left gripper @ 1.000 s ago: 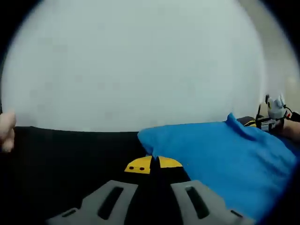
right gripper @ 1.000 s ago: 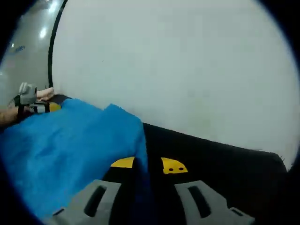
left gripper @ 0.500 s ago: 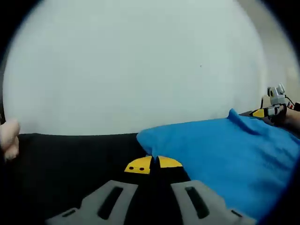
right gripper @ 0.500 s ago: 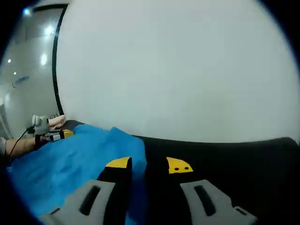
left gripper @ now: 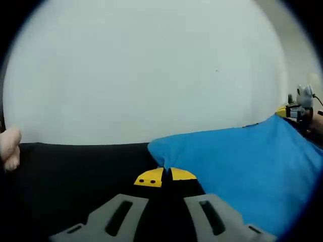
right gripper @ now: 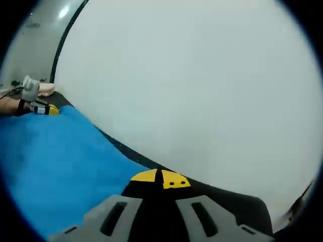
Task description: Spread out the cloth and fold it
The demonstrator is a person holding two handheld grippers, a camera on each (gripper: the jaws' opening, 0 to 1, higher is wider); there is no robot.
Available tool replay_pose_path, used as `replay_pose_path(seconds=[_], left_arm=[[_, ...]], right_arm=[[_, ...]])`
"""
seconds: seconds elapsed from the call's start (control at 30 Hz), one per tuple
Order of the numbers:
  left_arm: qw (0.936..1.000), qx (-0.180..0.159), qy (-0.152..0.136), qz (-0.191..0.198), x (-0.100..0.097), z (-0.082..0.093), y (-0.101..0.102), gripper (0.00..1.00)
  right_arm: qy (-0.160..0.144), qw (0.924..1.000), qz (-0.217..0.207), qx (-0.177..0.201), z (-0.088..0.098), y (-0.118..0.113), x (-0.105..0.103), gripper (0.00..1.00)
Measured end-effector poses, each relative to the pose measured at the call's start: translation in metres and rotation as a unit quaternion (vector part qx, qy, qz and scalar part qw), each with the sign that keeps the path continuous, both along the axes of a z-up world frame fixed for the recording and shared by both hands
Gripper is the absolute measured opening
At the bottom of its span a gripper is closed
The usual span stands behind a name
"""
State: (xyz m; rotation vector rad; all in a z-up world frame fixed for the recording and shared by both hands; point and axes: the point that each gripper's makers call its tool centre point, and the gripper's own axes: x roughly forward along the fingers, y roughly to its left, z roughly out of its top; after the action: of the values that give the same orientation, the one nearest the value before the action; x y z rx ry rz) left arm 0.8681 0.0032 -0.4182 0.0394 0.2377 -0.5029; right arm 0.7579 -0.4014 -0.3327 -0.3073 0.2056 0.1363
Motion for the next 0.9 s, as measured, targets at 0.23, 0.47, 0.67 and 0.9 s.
replay_pose_path(seconds=[0.23, 0.47, 0.67, 0.9], left_arm=[[1.0000, 0.005, -0.005, 0.000, -0.002, 0.000, -0.003, 0.00], [0.9999, 0.008, -0.008, 0.000, -0.004, -0.001, -0.004, 0.00], [1.0000, 0.007, -0.007, 0.001, -0.005, -0.002, -0.004, 0.01], [0.9999, 0.007, -0.008, 0.002, -0.003, -0.002, -0.004, 0.01]], right_arm=[[0.094, 0.9718, 0.181, -0.118, -0.101, 0.104, -0.036, 0.00], [-0.006, 0.9896, 0.132, 0.056, -0.040, 0.065, -0.027, 0.18], [0.060, 0.9918, 0.011, 0.112, -0.066, -0.027, -0.032, 0.13], [0.079, 0.9887, 0.043, 0.119, -0.080, -0.002, -0.010, 0.14]])
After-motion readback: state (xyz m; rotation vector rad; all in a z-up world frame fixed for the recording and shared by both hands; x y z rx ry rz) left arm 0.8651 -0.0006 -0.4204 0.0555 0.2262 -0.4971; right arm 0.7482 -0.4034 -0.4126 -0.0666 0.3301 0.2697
